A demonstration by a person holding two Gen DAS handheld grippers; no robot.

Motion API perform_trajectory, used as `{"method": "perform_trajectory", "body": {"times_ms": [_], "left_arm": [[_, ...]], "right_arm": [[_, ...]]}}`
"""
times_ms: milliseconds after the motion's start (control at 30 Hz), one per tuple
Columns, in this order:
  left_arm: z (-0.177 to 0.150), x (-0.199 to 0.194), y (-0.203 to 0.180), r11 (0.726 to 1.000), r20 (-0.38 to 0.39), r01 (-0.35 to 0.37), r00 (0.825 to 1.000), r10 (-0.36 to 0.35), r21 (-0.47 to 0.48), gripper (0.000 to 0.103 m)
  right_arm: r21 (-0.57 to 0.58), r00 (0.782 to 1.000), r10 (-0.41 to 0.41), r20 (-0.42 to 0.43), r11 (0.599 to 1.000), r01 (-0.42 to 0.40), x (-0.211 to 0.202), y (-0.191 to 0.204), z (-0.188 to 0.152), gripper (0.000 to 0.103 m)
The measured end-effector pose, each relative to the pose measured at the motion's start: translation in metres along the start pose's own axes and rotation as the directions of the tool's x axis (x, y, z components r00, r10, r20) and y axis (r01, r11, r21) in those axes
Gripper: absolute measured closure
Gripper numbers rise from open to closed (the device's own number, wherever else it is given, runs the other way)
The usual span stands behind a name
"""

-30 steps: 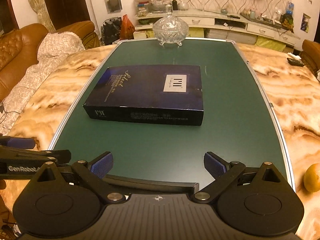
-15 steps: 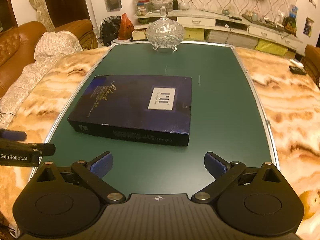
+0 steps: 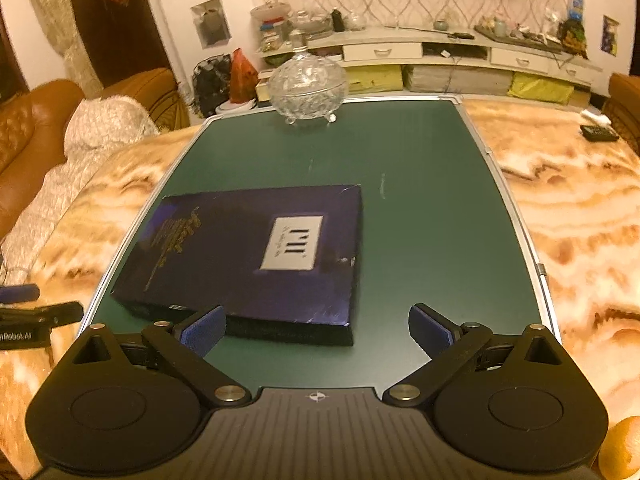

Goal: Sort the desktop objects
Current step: 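Lower the left gripper to the dark blue box edge while the right gripper approaches its other edge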

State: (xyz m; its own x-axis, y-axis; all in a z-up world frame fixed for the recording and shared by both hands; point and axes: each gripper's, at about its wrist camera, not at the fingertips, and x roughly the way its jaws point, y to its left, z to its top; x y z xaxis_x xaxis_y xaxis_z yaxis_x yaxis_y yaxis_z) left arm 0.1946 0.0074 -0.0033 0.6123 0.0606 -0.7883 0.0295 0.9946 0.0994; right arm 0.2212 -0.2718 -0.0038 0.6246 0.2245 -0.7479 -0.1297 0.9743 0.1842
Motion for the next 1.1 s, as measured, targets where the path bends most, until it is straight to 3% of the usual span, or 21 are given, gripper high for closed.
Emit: {"method": "perform_trajectory", "body": {"times_ms": [467,833,1100], "left_arm": [[0.015,0.038,0.000,0.999,-0.004,0.040,0.999,-0.040,0.002,0.014],[0.045,0.083,0.020,0.988,-0.049,0.121,0.991,-0.126,-0.092,0.014],[0.051,0.108,0.021,0.990,-0.080,0.107,0.990,-0.114,-0.090,0.012]], "right_arm": [[-0.005,1.000,-0.016,-0.011,1.000,0.016,0.036,-0.015,0.017,0.002],[0.057,0.998,0.031,-0.052,0.998,-0.028,0.075,-0.030,0.035,0.002],[0.078,0.994,0.054,-0.092,0.996,-0.046,0.101,-0.029,0.039,0.002]]}}
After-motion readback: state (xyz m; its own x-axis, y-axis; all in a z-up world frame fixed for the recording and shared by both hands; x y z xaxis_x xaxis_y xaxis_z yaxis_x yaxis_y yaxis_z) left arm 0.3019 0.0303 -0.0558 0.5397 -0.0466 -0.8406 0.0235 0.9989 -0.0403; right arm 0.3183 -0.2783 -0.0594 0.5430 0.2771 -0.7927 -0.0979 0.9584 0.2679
